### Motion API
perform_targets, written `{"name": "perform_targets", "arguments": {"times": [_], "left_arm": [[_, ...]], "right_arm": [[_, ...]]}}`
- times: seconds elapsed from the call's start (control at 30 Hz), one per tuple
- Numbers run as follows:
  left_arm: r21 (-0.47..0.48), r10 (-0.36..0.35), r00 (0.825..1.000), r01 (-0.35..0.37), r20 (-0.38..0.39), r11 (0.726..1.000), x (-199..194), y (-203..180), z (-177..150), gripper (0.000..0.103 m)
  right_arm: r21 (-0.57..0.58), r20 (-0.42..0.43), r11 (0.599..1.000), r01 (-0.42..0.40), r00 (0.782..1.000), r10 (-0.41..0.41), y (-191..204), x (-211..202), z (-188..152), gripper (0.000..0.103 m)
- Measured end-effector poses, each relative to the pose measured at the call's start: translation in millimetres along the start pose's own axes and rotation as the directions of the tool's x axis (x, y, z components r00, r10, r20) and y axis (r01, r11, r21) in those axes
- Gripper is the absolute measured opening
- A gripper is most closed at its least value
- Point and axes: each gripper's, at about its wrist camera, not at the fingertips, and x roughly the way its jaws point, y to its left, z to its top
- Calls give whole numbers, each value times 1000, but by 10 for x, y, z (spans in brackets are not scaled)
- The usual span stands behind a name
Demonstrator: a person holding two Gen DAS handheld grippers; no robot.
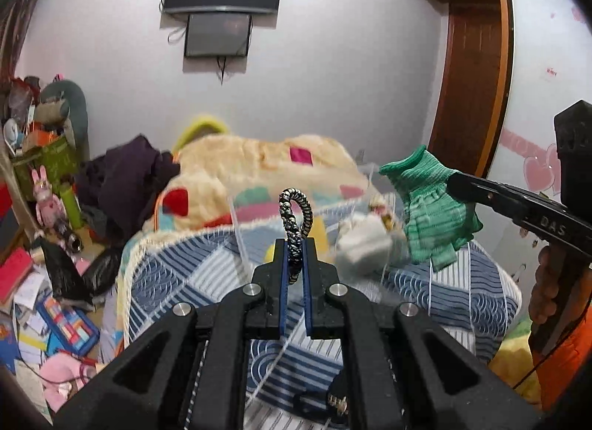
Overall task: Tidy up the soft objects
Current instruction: 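Carry the strap into the box with the left tool while the right tool drops the glove in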
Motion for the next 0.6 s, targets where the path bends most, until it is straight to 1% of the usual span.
{"name": "perform_targets", "arguments": {"times": [0.1, 0.17, 0.27, 0.37, 0.47, 0.6], "left_arm": [[1, 9, 1000, -9, 23, 1000, 26, 1, 99, 6], [-8, 17, 999, -17, 29, 1000, 95, 18, 160, 6], [-27, 27, 999, -27, 19, 999, 244, 69, 222, 6], [-53, 31, 1000, -31, -5, 998, 440, 149, 266, 6], [-79, 29, 999, -32, -35, 996, 645, 220, 283, 6], [-83, 46, 995, -53, -86, 995, 954, 289, 277, 6]], "right_arm": [[19, 29, 999, 36, 999, -36, -59, 31, 112, 7], [14, 44, 996, 85, 995, -85, -79, 84, 187, 7], [12, 40, 994, 110, 993, -110, -91, 188, 245, 7], [5, 22, 992, 127, 992, -127, -110, 325, 271, 7], [8, -11, 992, 125, 992, -125, -119, 491, 260, 7], [6, -61, 992, 122, 991, -122, -153, 684, 234, 7]]}}
